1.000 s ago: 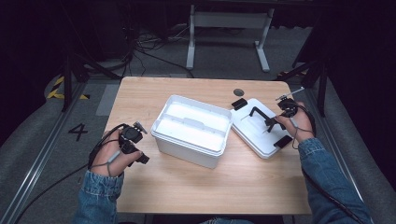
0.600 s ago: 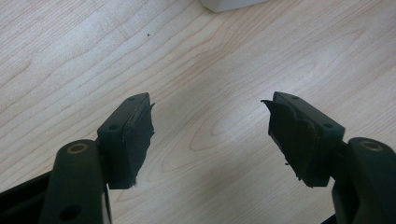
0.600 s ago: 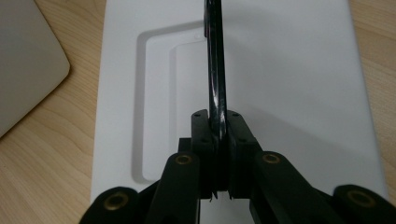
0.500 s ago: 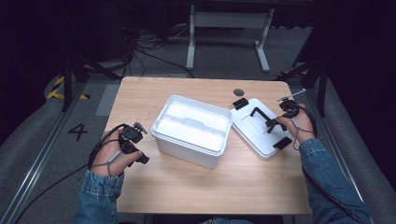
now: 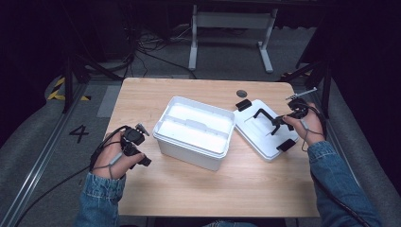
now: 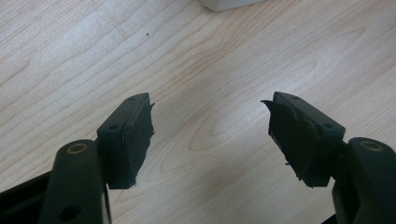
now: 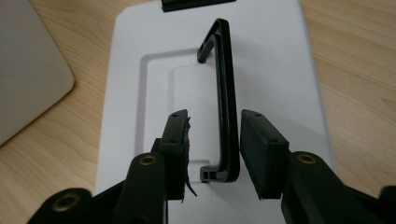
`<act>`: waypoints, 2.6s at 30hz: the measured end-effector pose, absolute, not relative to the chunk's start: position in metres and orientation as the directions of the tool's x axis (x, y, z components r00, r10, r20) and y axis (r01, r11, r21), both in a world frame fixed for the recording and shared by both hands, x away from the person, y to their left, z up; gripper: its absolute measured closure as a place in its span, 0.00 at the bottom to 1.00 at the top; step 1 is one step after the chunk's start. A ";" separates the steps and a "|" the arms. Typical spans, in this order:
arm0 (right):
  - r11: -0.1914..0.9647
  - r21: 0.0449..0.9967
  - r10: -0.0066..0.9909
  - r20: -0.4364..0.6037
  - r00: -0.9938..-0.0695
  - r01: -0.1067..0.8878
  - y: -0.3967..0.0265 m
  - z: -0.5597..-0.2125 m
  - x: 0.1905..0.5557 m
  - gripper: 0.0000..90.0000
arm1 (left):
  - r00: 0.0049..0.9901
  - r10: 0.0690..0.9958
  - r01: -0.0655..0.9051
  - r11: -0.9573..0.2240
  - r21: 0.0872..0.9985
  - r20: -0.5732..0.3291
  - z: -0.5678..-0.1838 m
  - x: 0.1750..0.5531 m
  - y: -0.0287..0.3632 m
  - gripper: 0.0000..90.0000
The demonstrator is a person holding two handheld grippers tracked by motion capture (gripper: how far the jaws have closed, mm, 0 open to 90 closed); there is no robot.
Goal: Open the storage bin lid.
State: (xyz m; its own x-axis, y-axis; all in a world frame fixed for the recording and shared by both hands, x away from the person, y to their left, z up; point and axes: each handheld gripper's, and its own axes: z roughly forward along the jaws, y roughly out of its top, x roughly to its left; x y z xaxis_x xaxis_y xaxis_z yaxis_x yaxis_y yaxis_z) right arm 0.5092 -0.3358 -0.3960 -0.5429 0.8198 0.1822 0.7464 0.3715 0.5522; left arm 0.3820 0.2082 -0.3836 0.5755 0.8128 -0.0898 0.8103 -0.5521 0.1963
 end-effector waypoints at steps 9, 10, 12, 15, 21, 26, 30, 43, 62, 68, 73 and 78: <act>0.399 0.608 0.792 0.149 -0.592 0.687 -0.327 -0.372 0.482 0.69 | 0.589 0.804 0.800 -0.565 0.203 -0.085 -0.380 0.386 0.205 0.35; 0.399 0.608 0.792 0.149 -0.592 0.687 -0.327 -0.372 0.482 0.69 | 0.589 0.804 0.800 -0.565 0.203 -0.085 -0.380 0.386 0.205 0.35; 0.419 0.619 0.775 0.138 -0.617 0.664 -0.321 -0.362 0.468 0.69 | 0.592 0.802 0.797 -0.567 0.208 -0.082 -0.379 0.387 0.205 0.35; 0.430 0.630 0.759 0.136 -0.637 0.647 -0.316 -0.355 0.455 0.68 | 0.590 0.803 0.799 -0.567 0.201 -0.081 -0.379 0.388 0.207 0.35; 0.462 0.632 0.721 0.140 -0.678 0.622 -0.305 -0.350 0.435 0.68 | 0.582 0.809 0.805 -0.557 0.207 -0.086 -0.380 0.385 0.207 0.35; 0.485 0.644 0.685 0.140 -0.715 0.591 -0.296 -0.351 0.416 0.66 | 0.581 0.809 0.805 -0.556 0.205 -0.088 -0.380 0.384 0.209 0.35; 0.503 0.650 0.646 0.155 -0.748 0.569 -0.288 -0.356 0.403 0.65 | 0.588 0.805 0.799 -0.563 0.211 -0.080 -0.380 0.383 0.210 0.35; 0.548 0.632 0.588 0.174 -0.790 0.547 -0.268 -0.376 0.376 0.63 | 0.585 0.807 0.801 -0.559 0.213 -0.083 -0.380 0.383 0.211 0.35; 0.626 0.582 0.567 0.117 -0.815 0.519 -0.247 -0.420 0.374 0.63 | 0.585 0.806 0.801 -0.556 0.221 -0.092 -0.382 0.384 0.209 0.33; 0.641 0.574 0.557 0.109 -0.823 0.509 -0.243 -0.432 0.374 0.61 | 0.595 0.799 0.793 -0.566 0.226 -0.085 -0.384 0.384 0.210 0.31; 0.666 0.547 0.546 0.106 -0.831 0.507 -0.236 -0.440 0.373 0.60 | 0.605 0.793 0.783 -0.576 0.235 -0.074 -0.386 0.384 0.210 0.29; 0.674 0.533 0.546 0.109 -0.831 0.512 -0.232 -0.443 0.371 0.60 | 0.605 0.793 0.784 -0.575 0.236 -0.077 -0.386 0.384 0.210 0.28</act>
